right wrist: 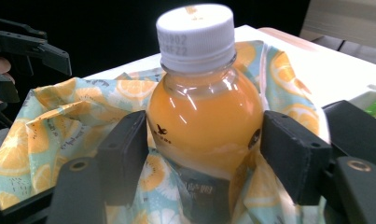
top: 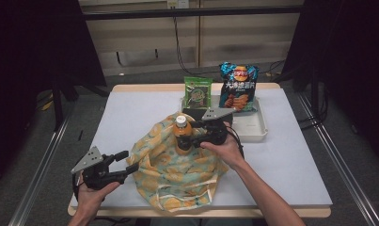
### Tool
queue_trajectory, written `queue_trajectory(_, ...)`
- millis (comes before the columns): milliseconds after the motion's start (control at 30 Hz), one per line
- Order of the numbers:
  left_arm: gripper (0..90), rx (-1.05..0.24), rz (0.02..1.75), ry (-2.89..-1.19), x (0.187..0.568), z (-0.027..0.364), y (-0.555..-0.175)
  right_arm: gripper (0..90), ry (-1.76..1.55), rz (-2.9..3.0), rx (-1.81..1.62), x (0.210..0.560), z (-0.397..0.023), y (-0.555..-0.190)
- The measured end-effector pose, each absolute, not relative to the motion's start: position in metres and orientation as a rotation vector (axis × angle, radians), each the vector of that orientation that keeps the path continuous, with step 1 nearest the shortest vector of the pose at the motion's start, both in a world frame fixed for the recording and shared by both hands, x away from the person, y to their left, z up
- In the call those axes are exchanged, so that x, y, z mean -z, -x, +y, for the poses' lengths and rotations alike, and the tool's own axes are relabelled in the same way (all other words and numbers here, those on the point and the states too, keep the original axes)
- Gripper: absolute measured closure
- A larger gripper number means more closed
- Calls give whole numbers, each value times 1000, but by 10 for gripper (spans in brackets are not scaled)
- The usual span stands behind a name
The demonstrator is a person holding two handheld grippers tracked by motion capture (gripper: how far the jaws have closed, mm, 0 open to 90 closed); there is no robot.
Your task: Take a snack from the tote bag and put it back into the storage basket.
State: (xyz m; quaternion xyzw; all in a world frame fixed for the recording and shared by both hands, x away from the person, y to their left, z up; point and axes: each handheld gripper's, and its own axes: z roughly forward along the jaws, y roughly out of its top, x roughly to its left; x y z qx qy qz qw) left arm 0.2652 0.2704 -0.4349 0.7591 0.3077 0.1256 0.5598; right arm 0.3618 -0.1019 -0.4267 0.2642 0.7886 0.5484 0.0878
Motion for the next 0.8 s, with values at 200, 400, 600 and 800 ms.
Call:
queue_trajectory(200, 335, -299, 737, -1793, 436, 269, -266, 303, -730, 2379, -1661, 434, -100, -370)
queue_trajectory(400, 335, -295, 726, -1803, 436, 267, -267, 281, -690, 2382, -1676, 438, -93, -374)
queue_trajectory(600, 335, -304, 748, -1802, 436, 266, -271, 285, -693, 2380, -1657, 441, -86, -376)
queue_trajectory(800, 335, -287, 758, -1795, 438, 268, -280, 301, -693, 2386, -1626, 439, -79, -377)
